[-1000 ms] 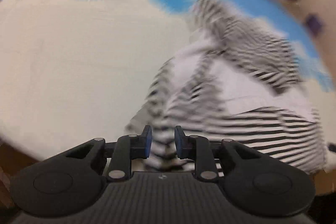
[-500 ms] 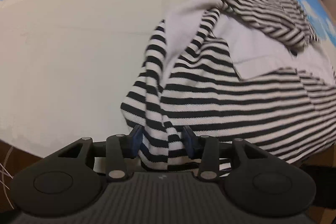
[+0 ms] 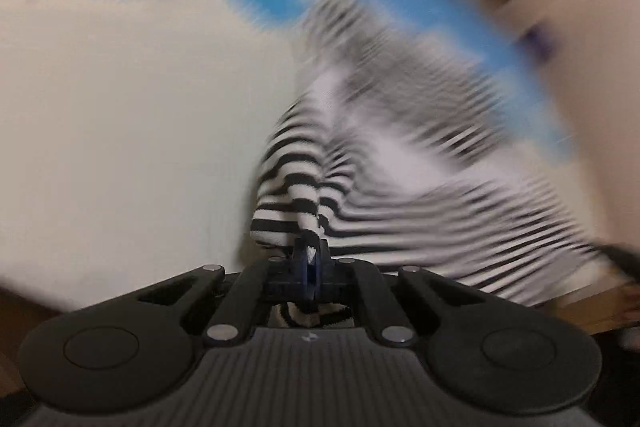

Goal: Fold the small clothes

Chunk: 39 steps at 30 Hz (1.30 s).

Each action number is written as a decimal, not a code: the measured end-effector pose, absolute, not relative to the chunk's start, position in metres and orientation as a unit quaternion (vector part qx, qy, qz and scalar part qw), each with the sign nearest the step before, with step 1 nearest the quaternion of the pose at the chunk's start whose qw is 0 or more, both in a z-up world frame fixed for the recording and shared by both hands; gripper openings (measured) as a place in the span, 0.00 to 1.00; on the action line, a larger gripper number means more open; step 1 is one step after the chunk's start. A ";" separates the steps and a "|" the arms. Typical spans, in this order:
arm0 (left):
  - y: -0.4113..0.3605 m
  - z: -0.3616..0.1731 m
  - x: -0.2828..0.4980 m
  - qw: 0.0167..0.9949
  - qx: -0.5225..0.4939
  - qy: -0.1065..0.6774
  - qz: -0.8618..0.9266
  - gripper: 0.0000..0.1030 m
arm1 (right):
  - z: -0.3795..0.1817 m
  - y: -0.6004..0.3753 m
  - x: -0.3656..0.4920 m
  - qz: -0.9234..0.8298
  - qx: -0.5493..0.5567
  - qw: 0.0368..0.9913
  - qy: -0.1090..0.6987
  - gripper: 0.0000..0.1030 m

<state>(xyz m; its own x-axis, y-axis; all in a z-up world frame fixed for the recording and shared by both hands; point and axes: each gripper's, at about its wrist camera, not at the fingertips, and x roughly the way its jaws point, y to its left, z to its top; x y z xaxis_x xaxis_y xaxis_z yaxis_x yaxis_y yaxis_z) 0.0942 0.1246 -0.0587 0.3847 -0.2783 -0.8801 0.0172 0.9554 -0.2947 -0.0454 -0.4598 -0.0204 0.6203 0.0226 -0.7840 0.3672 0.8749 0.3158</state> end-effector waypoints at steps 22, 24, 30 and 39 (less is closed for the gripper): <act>0.079 -0.112 0.108 0.804 0.011 0.591 -0.060 0.38 | -0.091 -0.436 -0.006 -0.122 0.140 0.801 0.570 0.36; 0.077 -0.111 0.106 0.805 0.012 0.589 -0.075 0.09 | -0.090 -0.433 -0.007 -0.113 0.139 0.804 0.567 0.30; 0.075 -0.075 0.094 0.821 0.008 0.557 -0.123 0.05 | -0.054 -0.437 -0.018 -0.075 0.192 0.840 0.502 0.08; 0.106 0.041 0.052 0.865 -0.002 0.463 -0.191 0.03 | 0.041 -0.453 -0.069 -0.006 0.278 0.883 0.379 0.07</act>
<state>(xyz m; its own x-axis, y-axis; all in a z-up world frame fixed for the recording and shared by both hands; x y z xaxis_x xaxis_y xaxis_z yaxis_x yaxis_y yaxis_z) 0.0516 0.1057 0.0408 0.4977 -0.3327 -0.8010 0.3289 0.9269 -0.1806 -0.0693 -0.4526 0.0413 0.7121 0.1998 -0.6731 0.2216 0.8457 0.4855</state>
